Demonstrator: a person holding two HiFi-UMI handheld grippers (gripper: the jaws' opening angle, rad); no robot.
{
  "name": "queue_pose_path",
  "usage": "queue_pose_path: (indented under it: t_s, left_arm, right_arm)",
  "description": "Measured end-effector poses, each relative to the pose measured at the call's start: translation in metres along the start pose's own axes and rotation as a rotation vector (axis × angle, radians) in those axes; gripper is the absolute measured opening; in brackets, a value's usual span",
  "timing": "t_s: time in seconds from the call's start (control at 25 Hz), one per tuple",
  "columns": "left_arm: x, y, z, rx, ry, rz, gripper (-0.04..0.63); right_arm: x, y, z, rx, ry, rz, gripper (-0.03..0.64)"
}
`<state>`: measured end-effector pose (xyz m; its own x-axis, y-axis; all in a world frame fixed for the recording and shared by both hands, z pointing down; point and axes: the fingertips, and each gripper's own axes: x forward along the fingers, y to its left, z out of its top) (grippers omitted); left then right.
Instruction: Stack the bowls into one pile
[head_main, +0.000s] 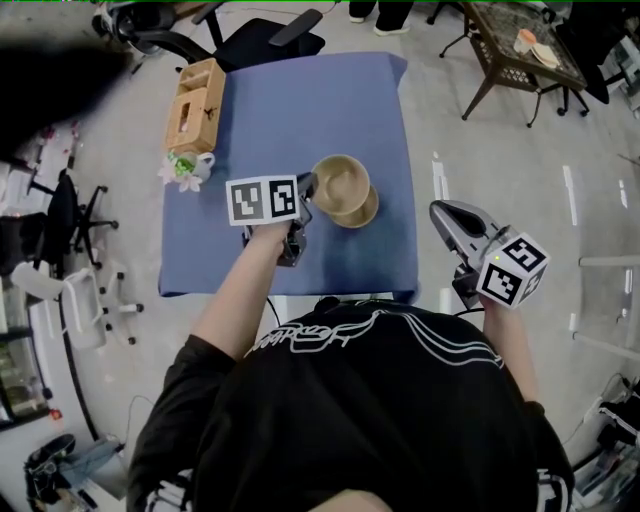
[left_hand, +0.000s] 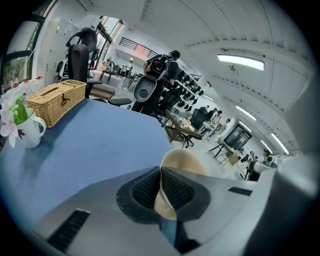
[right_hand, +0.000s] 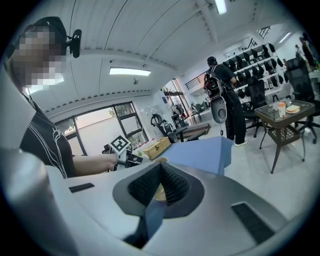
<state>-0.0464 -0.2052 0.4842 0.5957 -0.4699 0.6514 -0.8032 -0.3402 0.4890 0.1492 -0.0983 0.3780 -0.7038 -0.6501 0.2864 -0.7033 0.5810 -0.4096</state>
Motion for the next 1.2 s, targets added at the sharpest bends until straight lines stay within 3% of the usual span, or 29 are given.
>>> queue_pose_path:
  t_s: [0.56, 0.92, 1.08, 1.2]
  left_arm:
    - [0.042, -0.003, -0.055, -0.039, 0.08, 0.061, 0.032]
    - [0.048, 0.0, -0.066, -0.03, 0.043, 0.159, 0.034]
    - [0.047, -0.003, -0.068, -0.028, 0.011, 0.164, 0.035]
    - [0.043, -0.005, -0.066, -0.044, -0.02, 0.151, 0.109]
  right_arm:
    - [-0.027, -0.028, -0.012, 0.018, 0.032, 0.012, 0.026]
    - [-0.046, -0.043, -0.013, -0.007, 0.049, 0.04, 0.026]
    - [-0.05, -0.046, -0.014, -0.028, 0.057, 0.058, 0.026]
    - [-0.05, -0.046, -0.012, -0.045, 0.065, 0.073, 0.026]
